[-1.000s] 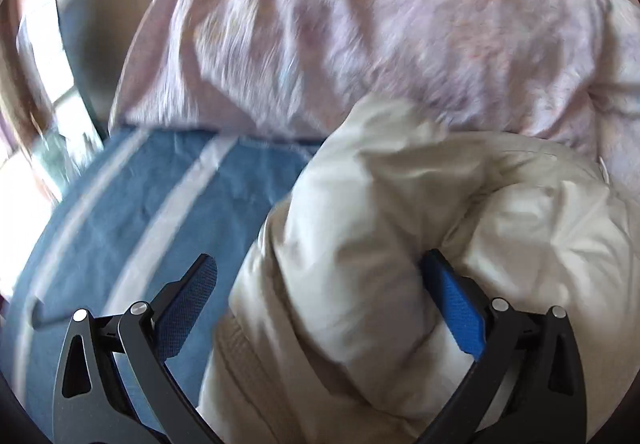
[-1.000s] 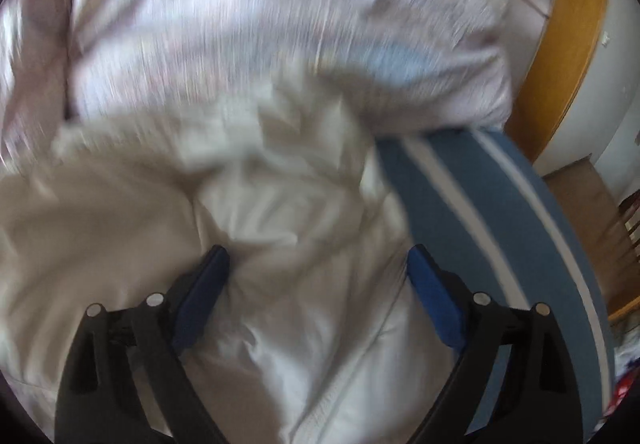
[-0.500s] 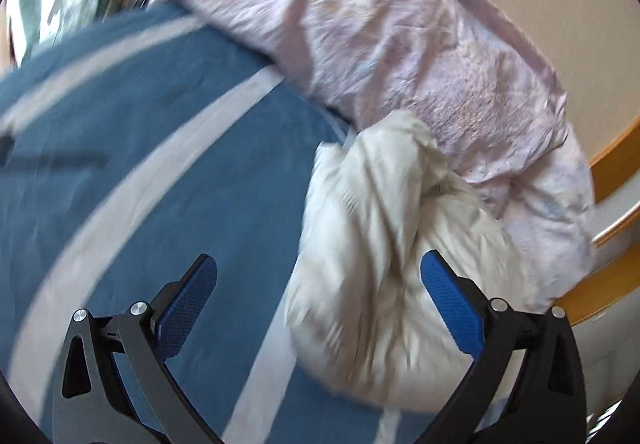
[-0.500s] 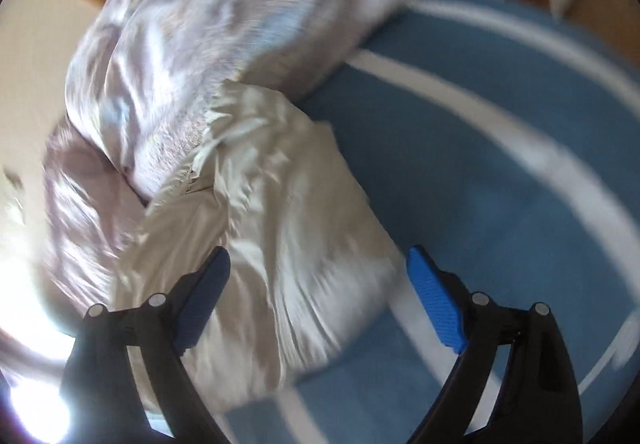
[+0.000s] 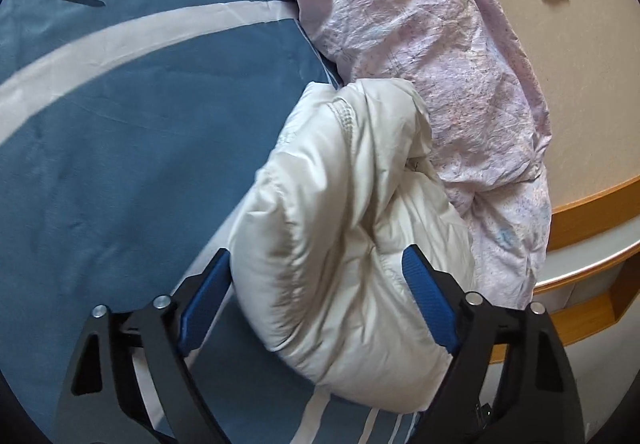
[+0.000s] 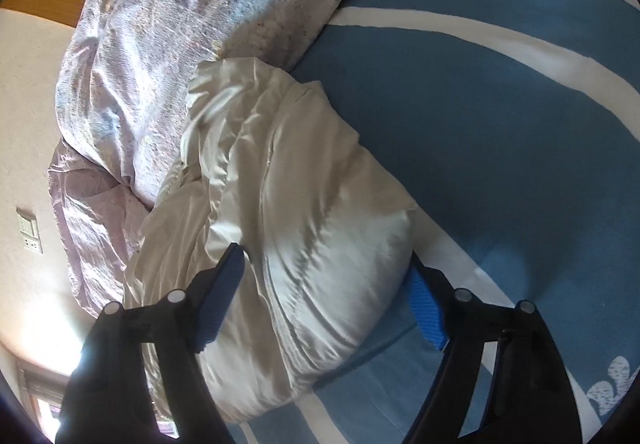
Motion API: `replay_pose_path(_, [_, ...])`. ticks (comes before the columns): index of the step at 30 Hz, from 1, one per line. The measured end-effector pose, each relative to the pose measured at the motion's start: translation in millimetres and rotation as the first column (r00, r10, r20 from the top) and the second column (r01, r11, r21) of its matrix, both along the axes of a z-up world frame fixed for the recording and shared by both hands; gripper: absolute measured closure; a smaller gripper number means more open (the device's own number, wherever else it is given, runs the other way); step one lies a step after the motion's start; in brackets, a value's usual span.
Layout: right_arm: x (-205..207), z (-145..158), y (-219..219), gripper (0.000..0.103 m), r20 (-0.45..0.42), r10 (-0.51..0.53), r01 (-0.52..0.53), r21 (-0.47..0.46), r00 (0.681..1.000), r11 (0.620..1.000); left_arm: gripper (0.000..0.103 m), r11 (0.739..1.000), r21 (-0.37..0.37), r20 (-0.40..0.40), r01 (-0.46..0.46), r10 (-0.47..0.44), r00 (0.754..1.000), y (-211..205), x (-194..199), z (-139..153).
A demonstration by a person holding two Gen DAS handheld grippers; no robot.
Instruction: Fold large clothes
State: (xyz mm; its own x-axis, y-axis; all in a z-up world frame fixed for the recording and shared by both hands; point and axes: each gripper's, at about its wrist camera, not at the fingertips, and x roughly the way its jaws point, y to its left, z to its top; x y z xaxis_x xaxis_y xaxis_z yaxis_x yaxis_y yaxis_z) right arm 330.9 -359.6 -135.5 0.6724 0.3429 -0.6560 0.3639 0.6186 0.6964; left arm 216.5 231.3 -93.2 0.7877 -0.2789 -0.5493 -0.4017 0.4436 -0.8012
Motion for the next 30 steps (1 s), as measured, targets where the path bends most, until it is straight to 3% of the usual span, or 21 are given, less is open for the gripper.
replay_pose_path(2, [0.9, -0.2, 4.4, 0.042, 0.007, 0.0, 0.0, -0.025, 1.0, 1.0, 0.021, 0.999, -0.029, 0.013, -0.025, 0.025, 1.0, -1.3, 0.5, -1.9])
replay_pose_path(4, [0.5, -0.7, 3.7, 0.054, 0.023, 0.0, 0.0, -0.008, 1.0, 1.0, 0.035, 0.996, -0.067, 0.016, -0.058, 0.059, 0.998, 1.0, -1.2, -5.8])
replay_pose_path(6, [-0.7, 2.4, 2.1, 0.066, 0.044, 0.007, -0.007, 0.011, 0.999, 1.0, 0.061, 0.992, -0.099, 0.005, -0.076, 0.077, 0.997, 5.1, -2.6, -9.9])
replay_pose_path(9, [-4.3, 13.9, 4.4, 0.077, 0.082, 0.027, -0.027, 0.005, 0.996, 1.0, 0.077, 0.992, -0.116, 0.023, -0.053, 0.056, 0.998, 11.1, -4.5, -8.4])
replay_pose_path(20, [-19.8, 45.3, 7.9, 0.082, 0.173, 0.057, -0.06, 0.01, 0.983, 0.998, 0.085, 0.999, -0.045, 0.1, 0.0, 0.004, 0.995, 10.9, -12.8, 23.0])
replay_pose_path(30, [-69.2, 77.2, 18.1, 0.083, 0.235, 0.151, -0.151, -0.018, 0.96, 0.988, 0.086, 0.999, -0.05, 0.149, 0.02, -0.012, 0.989, 25.5, -68.3, 41.4])
